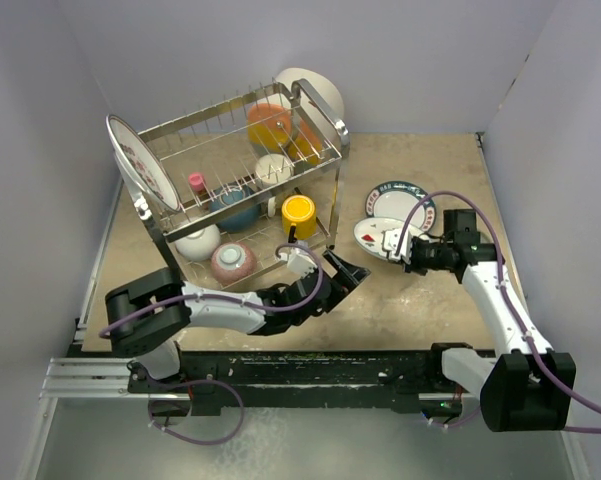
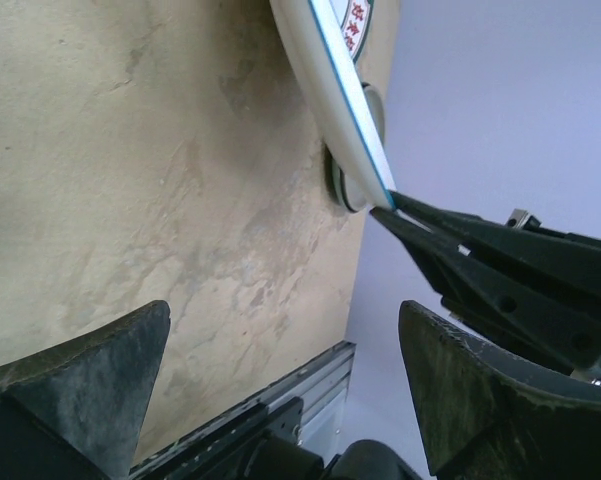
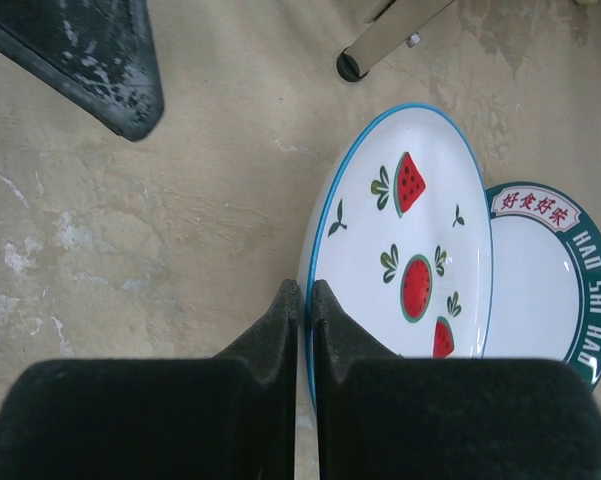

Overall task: Load the mixed dishes into the dish rack
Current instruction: Pick up the plate at the center of the board.

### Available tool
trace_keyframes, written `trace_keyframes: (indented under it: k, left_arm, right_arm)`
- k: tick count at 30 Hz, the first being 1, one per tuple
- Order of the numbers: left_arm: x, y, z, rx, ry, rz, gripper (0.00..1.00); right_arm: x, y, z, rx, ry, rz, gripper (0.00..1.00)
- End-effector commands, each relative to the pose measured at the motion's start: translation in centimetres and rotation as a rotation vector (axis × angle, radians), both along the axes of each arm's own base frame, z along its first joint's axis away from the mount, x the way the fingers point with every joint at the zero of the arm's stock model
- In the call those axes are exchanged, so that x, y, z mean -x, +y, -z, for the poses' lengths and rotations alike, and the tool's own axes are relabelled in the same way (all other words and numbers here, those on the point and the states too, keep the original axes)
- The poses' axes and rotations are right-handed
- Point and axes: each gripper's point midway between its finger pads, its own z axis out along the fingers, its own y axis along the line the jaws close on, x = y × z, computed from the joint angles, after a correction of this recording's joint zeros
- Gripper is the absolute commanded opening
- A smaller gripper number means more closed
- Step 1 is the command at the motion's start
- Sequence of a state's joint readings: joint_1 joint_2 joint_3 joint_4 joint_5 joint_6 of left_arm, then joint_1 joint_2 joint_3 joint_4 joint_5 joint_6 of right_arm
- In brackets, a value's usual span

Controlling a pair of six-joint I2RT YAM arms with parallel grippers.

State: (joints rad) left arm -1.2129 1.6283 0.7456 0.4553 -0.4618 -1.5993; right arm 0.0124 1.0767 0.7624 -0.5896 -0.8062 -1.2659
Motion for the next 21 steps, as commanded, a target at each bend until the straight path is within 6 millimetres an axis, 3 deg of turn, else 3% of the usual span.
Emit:
trace_keyframes:
  k: [1,5,16,21]
  left_arm:
    - [-2.2,-1.8,-3.6,0.14,-0.045,-0.104,0.98]
    - [-3.1,-2.7,-4.0,0.152,-0.055,-0.131,0.97]
    - [-5.9,-4.2,-1.7,0.172,0.046,-0.185,0.95]
    - [-7.1,-4.6,-1.2,0.188,0.068,-0.202,0.88]
  right_arm:
    - [0.5,1.3,-1.3,-0.057,-0.052,-0.081,0.0]
    - [1.0,1.5,-1.2,-0.059,-0.05,-0.106,0.0]
    - [2.0,1.8,-1.3,-0.056,-0.063,-0.164,0.0]
    - [2.7,2.0,-1.2,-0.056,-0.061,-0.205,0.0]
